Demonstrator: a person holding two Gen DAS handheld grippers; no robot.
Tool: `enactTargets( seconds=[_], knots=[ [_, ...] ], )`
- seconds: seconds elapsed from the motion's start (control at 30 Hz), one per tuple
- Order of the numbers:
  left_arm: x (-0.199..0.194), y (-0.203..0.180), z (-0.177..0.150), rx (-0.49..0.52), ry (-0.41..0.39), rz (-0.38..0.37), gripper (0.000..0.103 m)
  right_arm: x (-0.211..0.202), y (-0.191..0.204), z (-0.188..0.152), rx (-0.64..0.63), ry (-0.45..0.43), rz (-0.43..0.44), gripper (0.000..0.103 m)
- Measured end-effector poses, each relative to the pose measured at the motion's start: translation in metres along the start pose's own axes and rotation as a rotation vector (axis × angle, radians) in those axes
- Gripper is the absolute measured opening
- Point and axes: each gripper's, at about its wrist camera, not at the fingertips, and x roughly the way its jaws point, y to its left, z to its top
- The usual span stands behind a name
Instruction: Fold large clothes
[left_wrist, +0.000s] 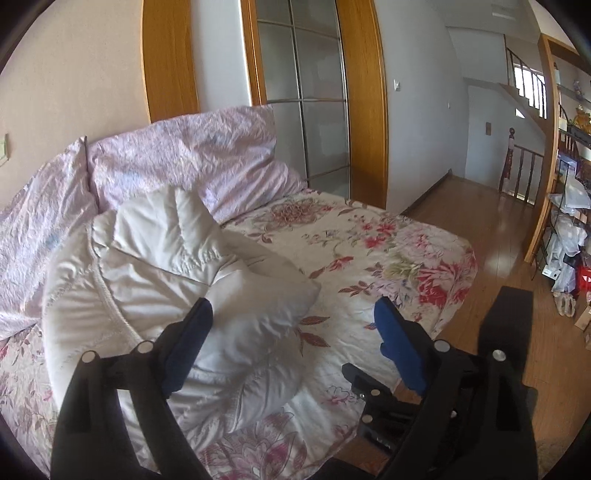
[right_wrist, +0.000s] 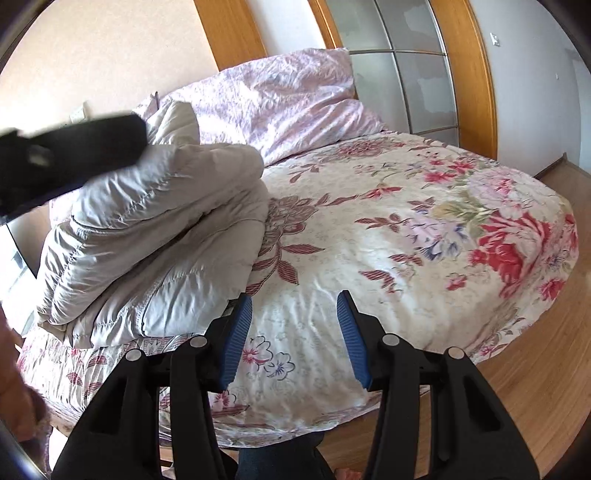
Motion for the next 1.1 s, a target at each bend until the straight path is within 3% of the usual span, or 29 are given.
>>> enactTargets(
  seconds=[0.23, 0.5, 0.73, 0.8, 0.87, 1.1],
  knots=[
    [-0.053, 0.043, 0.011, -0.074, -0.104, 0.146, 0.092, -0.015, 0.006, 0.004, -0.025, -0.038, 0.007, 0.05],
    [-0.048, 0.157, -0.002, -0.273, -0.029, 0.371, 0.092, -0.033, 0.032, 0.027, -0.108, -0.114, 0.059, 0.05],
    [-0.011, 0.221, -0.017, -0.386, 0.057, 0.394, 0.091, -0.034, 0.057, 0.045, -0.159, -0.124, 0.113, 0.05],
    [0.008, 0.224, -0.026, -0.405, 0.112, 0.327, 0.081, -0.036, 0.067, 0.056, -0.183, -0.137, 0.132, 0.05],
    [0.021, 0.225, -0.034, -0.435, 0.134, 0.252, 0.08, -0.038, 0.08, 0.068, -0.212, -0.156, 0.149, 0.05],
    [0.04, 0.211, -0.029, -0.371, 0.162, 0.264, 0.08, -0.012, 0.152, 0.132, -0.342, -0.137, 0.185, 0.05]
  ],
)
